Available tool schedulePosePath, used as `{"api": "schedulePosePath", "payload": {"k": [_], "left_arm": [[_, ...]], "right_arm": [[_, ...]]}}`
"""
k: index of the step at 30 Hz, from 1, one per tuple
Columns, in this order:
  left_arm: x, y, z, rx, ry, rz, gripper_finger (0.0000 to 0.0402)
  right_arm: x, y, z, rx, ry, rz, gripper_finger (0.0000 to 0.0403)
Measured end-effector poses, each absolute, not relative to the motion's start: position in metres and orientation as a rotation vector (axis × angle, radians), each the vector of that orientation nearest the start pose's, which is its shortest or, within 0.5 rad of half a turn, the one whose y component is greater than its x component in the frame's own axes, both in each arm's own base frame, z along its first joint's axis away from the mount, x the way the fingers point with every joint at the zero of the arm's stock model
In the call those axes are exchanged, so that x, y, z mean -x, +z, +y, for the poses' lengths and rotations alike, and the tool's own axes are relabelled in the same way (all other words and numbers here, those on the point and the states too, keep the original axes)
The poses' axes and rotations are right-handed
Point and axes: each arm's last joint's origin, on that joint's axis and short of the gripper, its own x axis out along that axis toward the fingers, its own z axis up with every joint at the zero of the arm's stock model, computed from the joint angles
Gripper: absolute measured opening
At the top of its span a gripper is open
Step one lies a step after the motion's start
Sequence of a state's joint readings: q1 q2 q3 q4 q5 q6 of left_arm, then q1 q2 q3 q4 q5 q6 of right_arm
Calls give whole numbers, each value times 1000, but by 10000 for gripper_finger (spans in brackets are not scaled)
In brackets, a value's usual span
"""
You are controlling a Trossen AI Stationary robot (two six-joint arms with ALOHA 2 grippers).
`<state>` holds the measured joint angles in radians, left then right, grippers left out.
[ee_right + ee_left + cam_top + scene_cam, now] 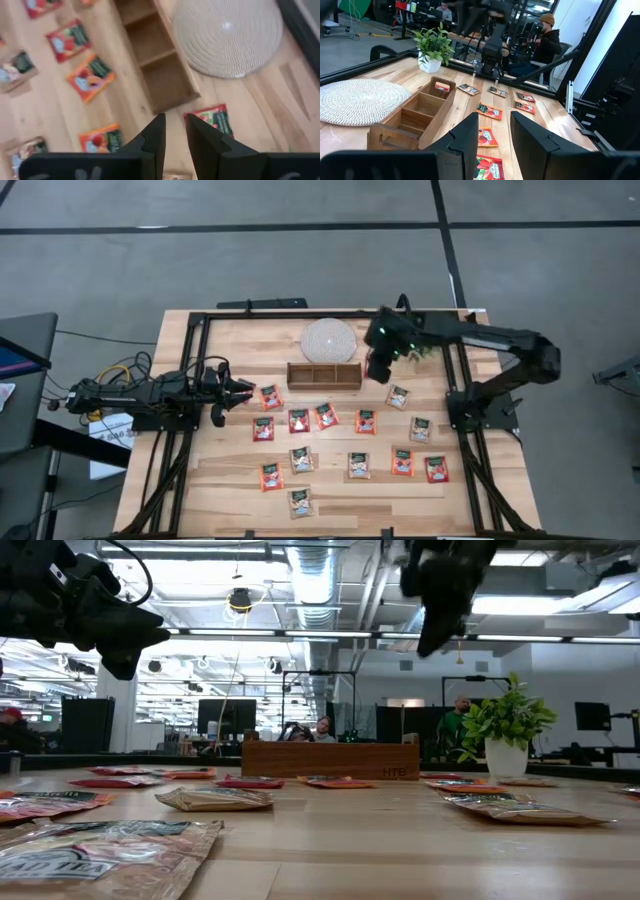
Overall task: Pick & Place Tea
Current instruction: Put the red tea bag into the right slot of the wooden organizer
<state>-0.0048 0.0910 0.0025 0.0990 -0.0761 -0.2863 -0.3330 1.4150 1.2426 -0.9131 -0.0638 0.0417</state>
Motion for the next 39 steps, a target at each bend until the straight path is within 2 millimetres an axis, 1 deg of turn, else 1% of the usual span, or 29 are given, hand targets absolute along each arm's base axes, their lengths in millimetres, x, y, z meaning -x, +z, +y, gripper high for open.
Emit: {"api": "schedulePosePath", "payload": {"k": [3, 6, 10, 14, 21, 24, 27, 32, 36, 39], "left_arm": [[-103, 167, 2, 287, 69, -21, 105], [-103, 167, 2, 287, 69, -21, 105], [-103, 167, 2, 286, 69, -21, 105], [-103, 167, 2, 284, 69, -21, 105], [-103, 167, 2, 284, 69, -20, 105], [-103, 167, 2, 284, 69, -20, 105], [-103, 167, 2, 284, 69, -21, 105], [-103, 167, 2, 284, 69, -20, 105], [-103, 167, 2, 284, 69, -20, 105], [-103, 166, 2, 284, 70, -18, 105]], "right_arm": [[-263, 279, -115, -308, -286, 1117, 70], [-258, 268, -138, -364, -344, 1151, 70], [-252, 257, -157, -421, -398, 1208, 70], [-254, 244, -159, -423, -382, 1283, 70], [-276, 213, -150, -216, -256, 1427, 70], [-283, 201, -150, -157, -187, 1452, 70], [-288, 191, -153, -132, -159, 1463, 70], [-287, 183, -161, -139, -157, 1482, 70], [-284, 184, -166, -150, -173, 1475, 76], [-283, 186, -169, -153, -183, 1463, 88]]}}
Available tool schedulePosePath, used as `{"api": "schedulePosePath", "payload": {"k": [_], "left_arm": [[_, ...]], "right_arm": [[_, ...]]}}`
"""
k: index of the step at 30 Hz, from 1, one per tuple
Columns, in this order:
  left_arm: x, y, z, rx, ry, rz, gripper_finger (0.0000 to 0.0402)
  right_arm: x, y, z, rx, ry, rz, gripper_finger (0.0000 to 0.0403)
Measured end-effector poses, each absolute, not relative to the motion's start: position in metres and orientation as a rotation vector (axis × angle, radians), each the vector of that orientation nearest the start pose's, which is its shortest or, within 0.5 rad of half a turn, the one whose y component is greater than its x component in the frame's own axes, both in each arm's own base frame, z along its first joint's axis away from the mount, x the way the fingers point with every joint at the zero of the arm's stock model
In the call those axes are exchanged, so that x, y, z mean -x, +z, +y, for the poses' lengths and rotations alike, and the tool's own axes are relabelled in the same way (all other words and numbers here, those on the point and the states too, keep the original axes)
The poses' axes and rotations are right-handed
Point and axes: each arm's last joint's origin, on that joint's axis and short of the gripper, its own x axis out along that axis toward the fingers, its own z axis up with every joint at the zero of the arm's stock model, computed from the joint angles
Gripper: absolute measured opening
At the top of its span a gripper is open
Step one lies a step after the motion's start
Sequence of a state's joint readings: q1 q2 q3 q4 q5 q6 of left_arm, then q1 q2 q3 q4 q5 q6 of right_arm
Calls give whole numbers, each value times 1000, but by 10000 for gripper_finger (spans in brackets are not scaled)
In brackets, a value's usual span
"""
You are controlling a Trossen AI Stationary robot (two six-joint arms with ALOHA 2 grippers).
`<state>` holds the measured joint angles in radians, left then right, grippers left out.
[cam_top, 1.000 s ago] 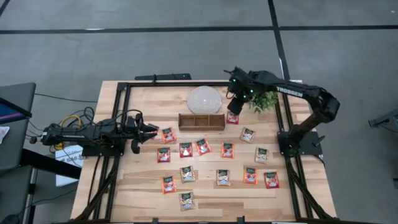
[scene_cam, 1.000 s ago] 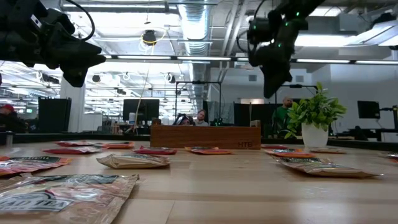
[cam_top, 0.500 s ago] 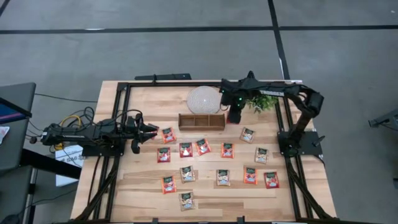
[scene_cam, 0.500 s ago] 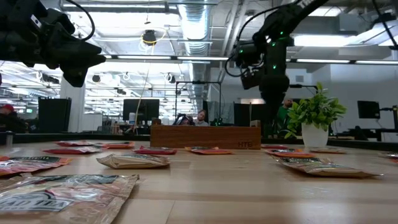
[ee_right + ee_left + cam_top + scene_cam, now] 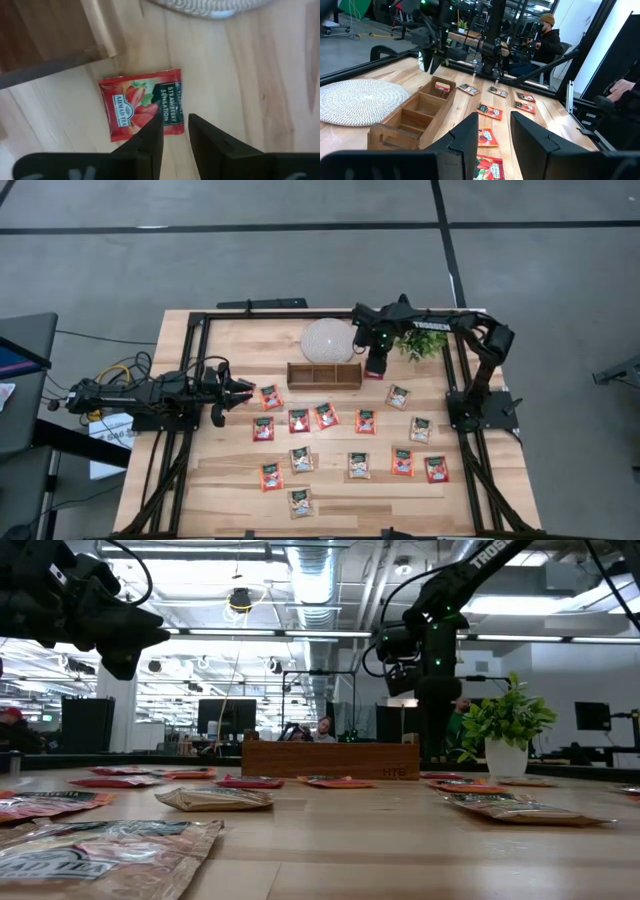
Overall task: Pick & Place Tea
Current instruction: Put the red tea bag into the right slot of the wooden organizer
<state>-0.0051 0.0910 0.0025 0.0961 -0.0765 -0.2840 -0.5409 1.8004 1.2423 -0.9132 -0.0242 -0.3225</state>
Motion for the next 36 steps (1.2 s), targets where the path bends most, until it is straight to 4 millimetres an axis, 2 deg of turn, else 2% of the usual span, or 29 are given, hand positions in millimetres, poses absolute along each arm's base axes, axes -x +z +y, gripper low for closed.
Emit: {"api": "schedulePosePath", "payload": {"k": [10, 14, 22, 29, 36], "left_arm": [[-103, 166, 2, 286, 70, -17, 105], [-103, 166, 2, 286, 70, -17, 105], [-103, 166, 2, 286, 70, -17, 105], [-103, 166, 2, 286, 70, -17, 105], [-103, 166, 2, 286, 70, -16, 105]], "right_arm": [[-287, 186, -170, -92, -154, 1424, 170], [-286, 186, -172, -95, -161, 1424, 189], [-277, 176, -173, -105, -151, 1457, 184], [-279, 172, -174, -94, -157, 1434, 176], [-283, 157, -178, -111, -157, 1453, 180]]}}
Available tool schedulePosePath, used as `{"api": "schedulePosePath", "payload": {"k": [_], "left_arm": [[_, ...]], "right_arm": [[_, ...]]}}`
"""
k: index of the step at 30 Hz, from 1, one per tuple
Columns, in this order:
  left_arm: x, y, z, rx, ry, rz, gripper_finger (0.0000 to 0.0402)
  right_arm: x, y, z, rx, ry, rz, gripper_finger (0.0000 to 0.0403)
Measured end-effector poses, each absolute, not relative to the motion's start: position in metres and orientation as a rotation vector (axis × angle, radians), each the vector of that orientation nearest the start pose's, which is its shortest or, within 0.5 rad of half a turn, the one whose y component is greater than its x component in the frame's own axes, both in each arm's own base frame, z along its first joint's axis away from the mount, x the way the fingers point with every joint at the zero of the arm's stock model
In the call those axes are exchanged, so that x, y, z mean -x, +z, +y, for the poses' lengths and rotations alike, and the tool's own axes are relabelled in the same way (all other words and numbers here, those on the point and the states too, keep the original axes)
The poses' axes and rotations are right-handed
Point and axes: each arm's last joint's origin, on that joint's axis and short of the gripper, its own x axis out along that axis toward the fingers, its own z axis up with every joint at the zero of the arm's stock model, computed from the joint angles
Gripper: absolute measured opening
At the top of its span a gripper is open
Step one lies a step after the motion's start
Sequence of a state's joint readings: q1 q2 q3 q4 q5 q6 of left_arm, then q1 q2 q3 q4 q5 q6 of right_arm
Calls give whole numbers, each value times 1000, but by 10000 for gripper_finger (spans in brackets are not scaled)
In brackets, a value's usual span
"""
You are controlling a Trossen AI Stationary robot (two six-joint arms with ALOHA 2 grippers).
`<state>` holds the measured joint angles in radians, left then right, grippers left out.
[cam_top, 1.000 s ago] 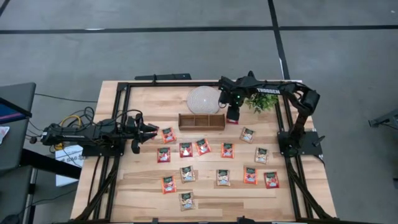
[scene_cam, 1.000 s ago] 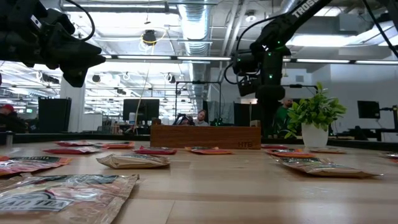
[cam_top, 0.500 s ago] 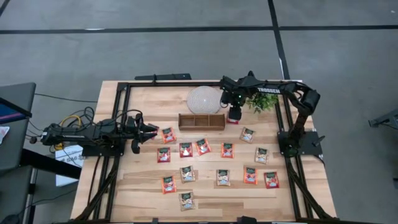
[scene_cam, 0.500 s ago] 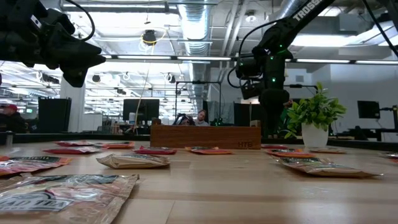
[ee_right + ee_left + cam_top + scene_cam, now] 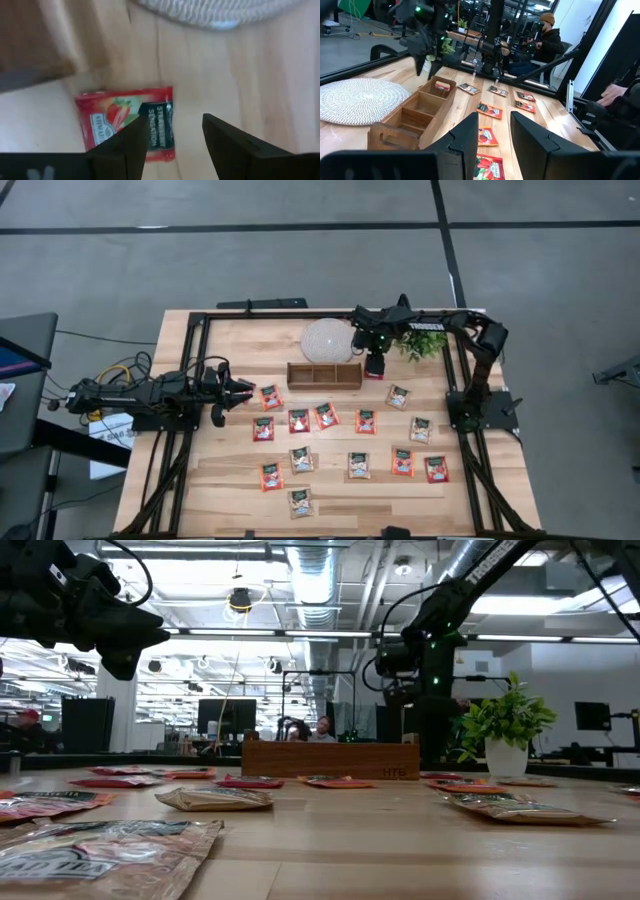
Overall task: Pick & Place Tea
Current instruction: Put the red tea bag into the right slot of the wooden organizer
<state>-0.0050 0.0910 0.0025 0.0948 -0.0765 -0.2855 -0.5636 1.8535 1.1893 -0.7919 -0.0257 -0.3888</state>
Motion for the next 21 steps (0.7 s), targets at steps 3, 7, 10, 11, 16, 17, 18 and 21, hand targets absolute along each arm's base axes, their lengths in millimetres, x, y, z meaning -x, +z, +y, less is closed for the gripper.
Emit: {"api": "schedulePosePath", "payload": {"k": [3, 7, 10, 11, 16, 17, 18, 21], "left_arm": [[-103, 166, 2, 285, 70, -15, 105], [-103, 166, 2, 295, 70, -13, 105], [-103, 166, 2, 304, 71, -13, 105], [-103, 166, 2, 304, 71, -13, 105], [-103, 166, 2, 304, 71, -13, 105], [-103, 166, 2, 304, 71, -13, 105], [-103, 166, 2, 304, 71, -13, 105], [-103, 166, 2, 304, 70, -13, 105]], "right_arm": [[-285, 148, -179, -118, -156, 1482, 181], [-285, 135, -180, -128, -155, 1533, 177], [-286, 129, -180, -140, -144, 1554, 169], [-286, 127, -180, -142, -142, 1558, 166], [-285, 126, -180, -152, -144, 1564, 144], [-285, 126, -180, -153, -144, 1566, 137], [-285, 126, -180, -153, -143, 1567, 129], [-285, 126, -180, -154, -143, 1570, 104]]}}
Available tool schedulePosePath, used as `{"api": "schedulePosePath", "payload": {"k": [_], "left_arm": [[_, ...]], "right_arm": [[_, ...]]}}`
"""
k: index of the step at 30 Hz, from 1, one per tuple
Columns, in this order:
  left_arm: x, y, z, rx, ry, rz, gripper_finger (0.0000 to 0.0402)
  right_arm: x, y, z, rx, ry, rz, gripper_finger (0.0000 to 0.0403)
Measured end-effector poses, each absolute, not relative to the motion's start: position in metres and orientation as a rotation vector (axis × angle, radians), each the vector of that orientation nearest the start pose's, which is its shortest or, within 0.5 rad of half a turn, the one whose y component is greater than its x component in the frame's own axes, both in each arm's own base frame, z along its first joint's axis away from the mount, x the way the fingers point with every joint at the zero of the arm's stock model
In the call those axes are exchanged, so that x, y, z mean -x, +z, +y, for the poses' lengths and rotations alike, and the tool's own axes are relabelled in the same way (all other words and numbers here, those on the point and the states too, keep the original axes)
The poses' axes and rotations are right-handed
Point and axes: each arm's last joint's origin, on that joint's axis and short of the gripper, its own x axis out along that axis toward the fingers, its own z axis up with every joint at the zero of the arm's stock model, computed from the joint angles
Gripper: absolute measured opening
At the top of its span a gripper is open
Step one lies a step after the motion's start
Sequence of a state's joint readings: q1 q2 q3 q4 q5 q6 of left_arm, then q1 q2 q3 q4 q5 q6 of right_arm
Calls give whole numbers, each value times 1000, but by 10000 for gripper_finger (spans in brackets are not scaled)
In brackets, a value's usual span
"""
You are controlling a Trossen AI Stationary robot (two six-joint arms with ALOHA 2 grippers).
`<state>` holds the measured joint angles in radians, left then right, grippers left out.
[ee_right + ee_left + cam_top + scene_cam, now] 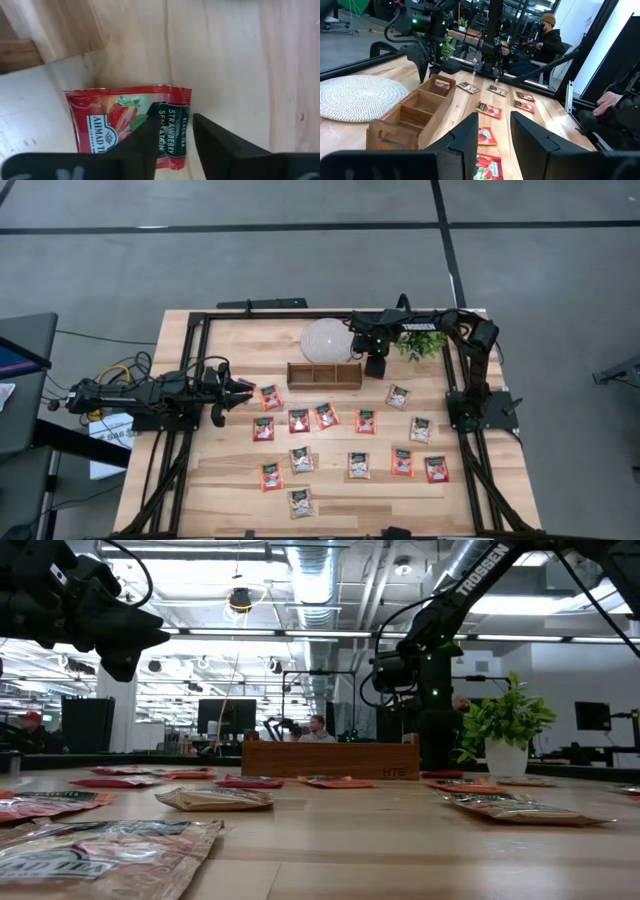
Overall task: Pick & Place Tea
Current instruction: Put the red tea bag into the right slot of the wooden organizer
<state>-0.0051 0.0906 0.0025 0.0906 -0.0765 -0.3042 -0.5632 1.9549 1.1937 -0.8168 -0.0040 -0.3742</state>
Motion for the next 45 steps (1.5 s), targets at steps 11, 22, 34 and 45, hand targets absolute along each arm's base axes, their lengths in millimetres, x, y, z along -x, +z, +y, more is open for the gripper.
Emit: {"api": "schedulePosePath", "payload": {"k": [11, 22, 34, 45], "left_arm": [[-103, 166, 2, 304, 70, -13, 105], [-103, 166, 2, 304, 71, -14, 105], [-103, 166, 2, 304, 71, -14, 105], [-103, 166, 2, 304, 71, -14, 105]], "right_arm": [[-279, 158, -177, -113, -183, 1498, 12], [-271, 214, -145, 25, -243, 1425, 3], [-295, 281, -80, 245, -198, 1217, 1], [-349, 279, -53, 431, -168, 1355, 0]]}}
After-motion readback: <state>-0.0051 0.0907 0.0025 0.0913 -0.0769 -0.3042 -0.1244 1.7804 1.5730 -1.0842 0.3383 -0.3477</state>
